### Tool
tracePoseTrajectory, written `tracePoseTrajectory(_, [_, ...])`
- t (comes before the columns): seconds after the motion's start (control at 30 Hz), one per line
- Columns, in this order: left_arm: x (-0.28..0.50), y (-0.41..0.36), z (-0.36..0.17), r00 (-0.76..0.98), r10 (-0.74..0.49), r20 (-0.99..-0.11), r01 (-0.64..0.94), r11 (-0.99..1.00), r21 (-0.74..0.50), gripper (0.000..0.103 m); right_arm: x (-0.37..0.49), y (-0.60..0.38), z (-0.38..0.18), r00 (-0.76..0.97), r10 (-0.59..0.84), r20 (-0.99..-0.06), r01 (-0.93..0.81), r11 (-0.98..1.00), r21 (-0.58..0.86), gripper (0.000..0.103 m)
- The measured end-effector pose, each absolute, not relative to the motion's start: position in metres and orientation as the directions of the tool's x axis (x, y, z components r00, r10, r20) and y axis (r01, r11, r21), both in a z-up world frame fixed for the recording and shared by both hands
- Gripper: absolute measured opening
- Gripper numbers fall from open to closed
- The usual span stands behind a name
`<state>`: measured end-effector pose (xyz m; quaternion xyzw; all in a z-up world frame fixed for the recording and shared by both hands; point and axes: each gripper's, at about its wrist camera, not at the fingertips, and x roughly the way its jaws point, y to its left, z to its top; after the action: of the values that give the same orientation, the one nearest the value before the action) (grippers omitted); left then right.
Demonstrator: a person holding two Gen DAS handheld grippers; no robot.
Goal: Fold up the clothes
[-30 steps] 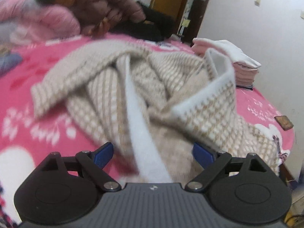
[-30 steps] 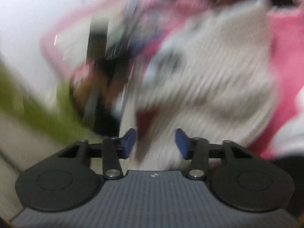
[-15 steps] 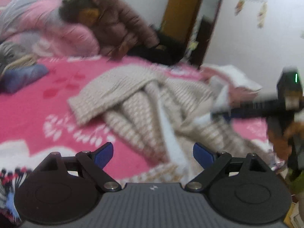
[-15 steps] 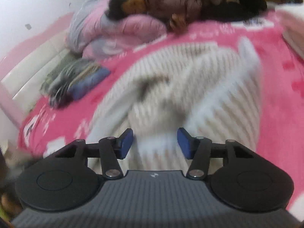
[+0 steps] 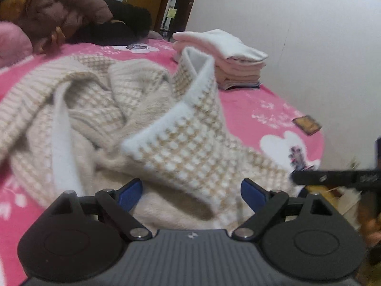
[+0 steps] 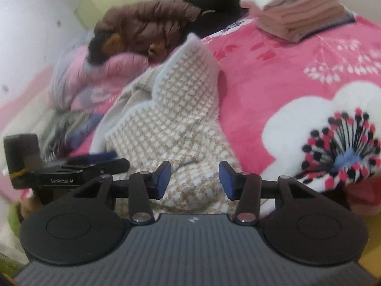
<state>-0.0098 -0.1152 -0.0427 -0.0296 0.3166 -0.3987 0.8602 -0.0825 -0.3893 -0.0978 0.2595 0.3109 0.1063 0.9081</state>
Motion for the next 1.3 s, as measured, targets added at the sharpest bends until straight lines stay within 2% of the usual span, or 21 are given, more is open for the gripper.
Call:
tracePoseTrajectory(0.17, [-0.004, -0.140, -0.046, 0.426, -0.726, -0.540, 0.700, 0.642, -0.312, 0.085, -0.091, -0.423, -0.107, 0.814, 0.395, -0.427, 0.001, 0.734, 0.679, 0.045])
tracePoseTrajectory(0.3, [-0.020, -0.158, -0.051, 0.360, -0.770, -0.526, 0.761, 0.569, -0.311, 0.088, -0.094, -0.439, -0.114, 0.844, 0.368, -0.392, 0.028, 0.698, 0.716, 0.048])
tracePoseTrajectory(0.4, [-0.027, -0.184, -0.055, 0.371, -0.738, -0.564, 0.789, 0.571, -0.228, 0.090, -0.099, -0.447, -0.119, 0.859, 0.339, -0.383, 0.061, 0.676, 0.735, 0.053])
tracePoseTrajectory(0.47, [-0.027, -0.193, -0.056, 0.348, -0.757, -0.552, 0.803, 0.545, -0.241, 0.090, -0.103, -0.452, -0.121, 0.868, 0.320, -0.379, 0.082, 0.661, 0.745, 0.059])
tracePoseTrajectory(0.6, [-0.034, -0.216, -0.052, 0.296, -0.817, -0.495, 0.862, 0.452, -0.230, 0.090, -0.118, -0.459, -0.115, 0.890, 0.271, -0.368, 0.100, 0.670, 0.735, 0.065])
tracePoseTrajectory(0.7, [-0.047, -0.242, -0.059, 0.258, -0.833, -0.490, 0.916, 0.372, -0.150, 0.095, -0.127, -0.468, -0.107, 0.907, 0.225, -0.355, 0.117, 0.676, 0.727, 0.068])
tracePoseTrajectory(0.8, [-0.064, -0.257, -0.077, 0.302, -0.798, -0.522, 0.934, 0.357, -0.005, 0.095, -0.129, -0.477, -0.102, 0.916, 0.205, -0.345, 0.129, 0.663, 0.738, 0.072])
tracePoseTrajectory(0.87, [-0.073, -0.254, -0.080, 0.324, -0.794, -0.515, 0.934, 0.354, 0.041, 0.095, -0.127, -0.478, -0.098, 0.914, 0.214, -0.344, 0.126, 0.657, 0.744, 0.075])
tracePoseTrajectory(0.97, [-0.070, -0.240, -0.080, 0.307, -0.804, -0.508, 0.927, 0.374, -0.033, 0.095, -0.117, -0.470, -0.091, 0.909, 0.236, -0.343, 0.094, 0.687, 0.721, 0.080])
tracePoseTrajectory(1.03, [-0.063, -0.231, -0.080, 0.282, -0.827, -0.487, 0.917, 0.382, -0.116, 0.095, -0.107, -0.461, -0.089, 0.898, 0.268, -0.349, 0.071, 0.695, 0.715, 0.080])
tracePoseTrajectory(1.1, [-0.061, -0.231, -0.082, 0.281, -0.833, -0.477, 0.913, 0.385, -0.134, 0.095, -0.096, -0.449, -0.085, 0.883, 0.305, -0.357, 0.044, 0.704, 0.709, 0.080])
tracePoseTrajectory(1.3, [-0.077, -0.233, -0.090, 0.320, -0.832, -0.453, 0.927, 0.374, -0.032, 0.098, -0.061, -0.426, -0.046, 0.867, 0.326, -0.376, -0.036, 0.795, 0.606, 0.084])
